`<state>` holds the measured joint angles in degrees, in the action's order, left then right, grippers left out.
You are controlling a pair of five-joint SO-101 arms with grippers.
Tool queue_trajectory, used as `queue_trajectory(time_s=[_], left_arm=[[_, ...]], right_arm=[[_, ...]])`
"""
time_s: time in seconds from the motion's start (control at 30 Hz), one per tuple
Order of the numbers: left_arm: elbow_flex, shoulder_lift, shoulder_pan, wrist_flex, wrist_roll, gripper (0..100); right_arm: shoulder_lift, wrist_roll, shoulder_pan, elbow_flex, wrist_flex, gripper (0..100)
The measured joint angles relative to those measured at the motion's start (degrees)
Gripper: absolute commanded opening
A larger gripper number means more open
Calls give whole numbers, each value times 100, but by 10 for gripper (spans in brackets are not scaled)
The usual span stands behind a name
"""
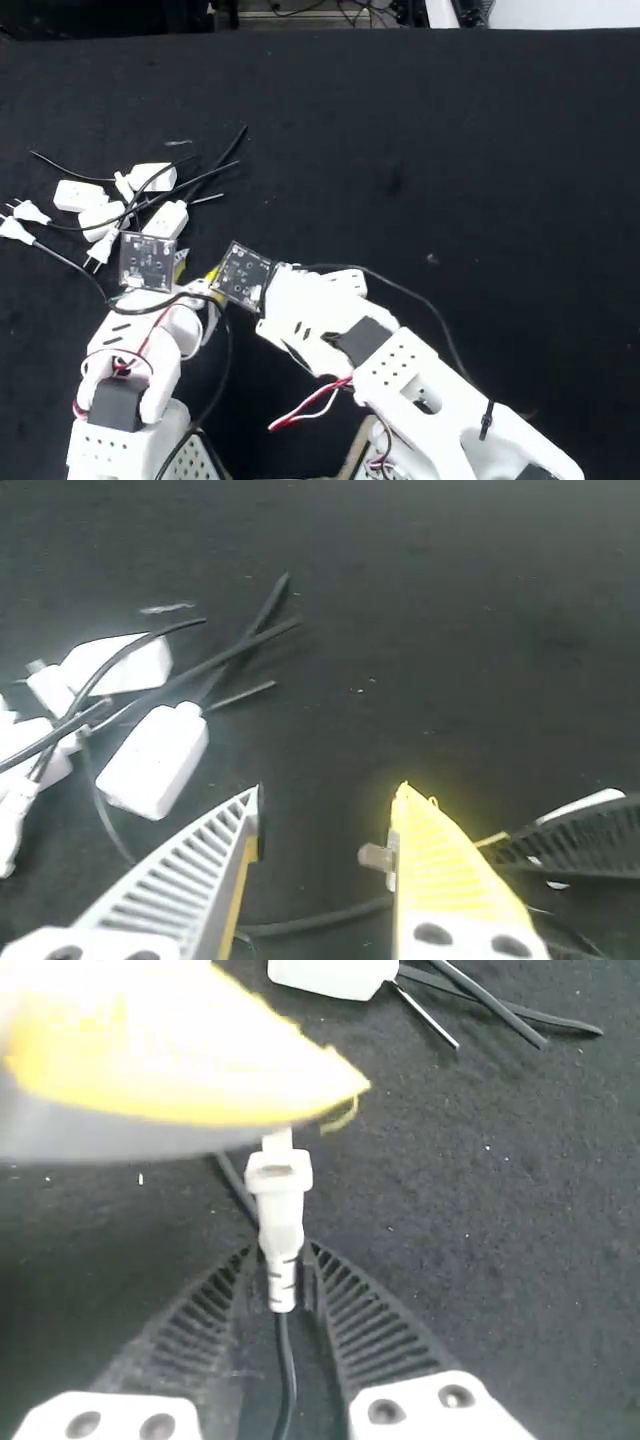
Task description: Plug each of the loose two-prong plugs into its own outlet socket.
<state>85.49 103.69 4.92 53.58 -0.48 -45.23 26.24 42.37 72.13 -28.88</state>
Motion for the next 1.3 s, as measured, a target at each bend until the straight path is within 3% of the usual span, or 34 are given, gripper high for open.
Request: queue_trajectory(time_s=[0.17,0.33,0.8,1.3], left_arm=[[237,62,281,-53,-18,213],[554,97,281,-387,-325,213],[580,97,281,-422,-352,213],[589,114,325,-431,-360,213]], right_arm=[[0,-44,35,0,0,11],[0,-492,35,9,-9,11],[0,-1327,-176,9,-9,11],[-360,-1407,-273,18,-132,11]])
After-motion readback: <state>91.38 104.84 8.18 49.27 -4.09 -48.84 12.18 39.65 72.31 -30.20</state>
